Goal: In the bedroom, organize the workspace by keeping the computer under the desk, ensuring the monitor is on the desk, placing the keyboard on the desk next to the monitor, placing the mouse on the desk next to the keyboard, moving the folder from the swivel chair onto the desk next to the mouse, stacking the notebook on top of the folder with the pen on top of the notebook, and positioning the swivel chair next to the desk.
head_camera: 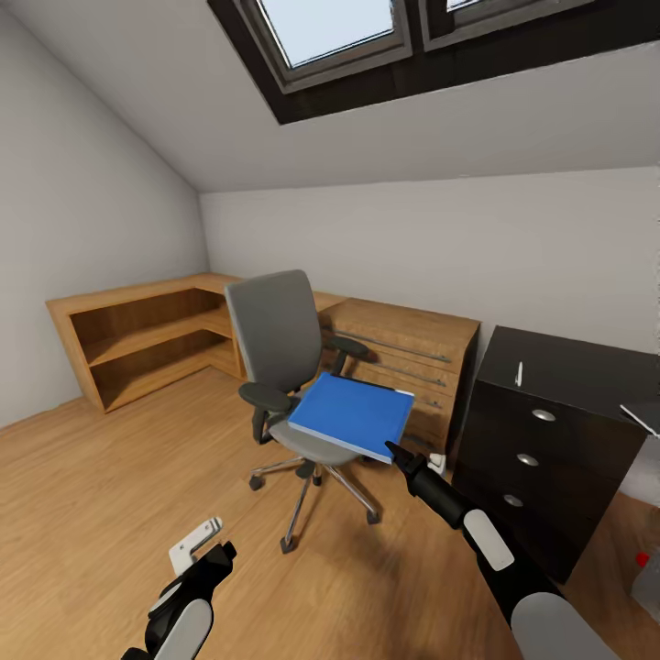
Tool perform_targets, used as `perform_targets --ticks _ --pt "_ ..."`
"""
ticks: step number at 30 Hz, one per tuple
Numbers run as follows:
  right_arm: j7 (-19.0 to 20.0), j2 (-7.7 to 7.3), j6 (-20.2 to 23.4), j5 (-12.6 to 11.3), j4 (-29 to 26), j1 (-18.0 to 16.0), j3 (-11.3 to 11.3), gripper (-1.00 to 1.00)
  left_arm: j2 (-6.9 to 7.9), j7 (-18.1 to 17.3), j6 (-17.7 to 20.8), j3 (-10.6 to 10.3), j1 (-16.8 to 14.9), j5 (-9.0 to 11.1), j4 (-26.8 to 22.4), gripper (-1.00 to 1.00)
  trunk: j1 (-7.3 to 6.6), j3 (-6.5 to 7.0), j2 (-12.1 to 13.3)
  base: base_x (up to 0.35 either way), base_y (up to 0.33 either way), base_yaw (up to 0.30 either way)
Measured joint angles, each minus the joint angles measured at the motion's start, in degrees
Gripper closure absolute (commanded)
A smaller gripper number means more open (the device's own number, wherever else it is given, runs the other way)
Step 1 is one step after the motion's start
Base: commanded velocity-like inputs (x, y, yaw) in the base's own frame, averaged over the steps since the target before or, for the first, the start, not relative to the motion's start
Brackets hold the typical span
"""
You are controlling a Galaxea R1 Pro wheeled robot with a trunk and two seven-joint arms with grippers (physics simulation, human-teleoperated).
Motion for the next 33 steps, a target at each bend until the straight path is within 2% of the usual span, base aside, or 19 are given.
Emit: perform_targets --ticks 12,18,24,28,30,32,33 --pt "0.0 0.0 0.0 0.0 0.0 0.0 0.0 1.0 -0.09 0.0 0.0 -0.1 0.0 -0.2 0.8 -1.0 -2.64 2.15 4.8 -0.331 -0.121 0.0" --pt "0.1 -0.06 0.0 -0.1 0.0 0.0 0.0 1.0 -0.09 0.0 0.0 -0.1 0.0 -0.3 0.8 -1.0 -3.98 3.24 7.2 -0.078 -0.041 -0.018" --pt "0.1 -0.09 0.0 0.0 -0.3 0.0 0.0 1.0 -0.18 0.0 0.1 -0.2 0.0 -0.2 0.8 -1.0 -5.31 4.41 9.6 -0.007 -0.004 -0.21" --pt "0.1 -0.16 -0.1 0.1 -0.5 0.0 0.0 1.0 -0.21 0.2 0.3 -3.0 0.0 0.1 1.1 -1.0 -6.19 5.22 11.2 -0.001 0.0 -0.249" --pt "0.1 -0.17 -0.1 0.3 -0.7 0.0 0.1 1.0 -0.2 0.3 0.2 -3.6 0.0 0.1 2.8 -1.0 -6.62 5.62 12.0 0.0 0.0 -0.252" --pt "0.0 -0.17 -0.1 0.5 -2.3 0.0 0.2 1.0 -0.23 0.4 0.0 -4.0 0.0 -0.2 8.7 -1.0 -7.06 6.02 12.8 0.0 0.0 -0.253" --pt "0.0 -0.18 -0.1 0.7 -2.7 0.0 0.2 1.0 -0.22 0.3 -0.1 -4.0 0.1 -0.2 10.0 -1.0 -7.28 6.22 13.2 0.0 0.0 -0.253"
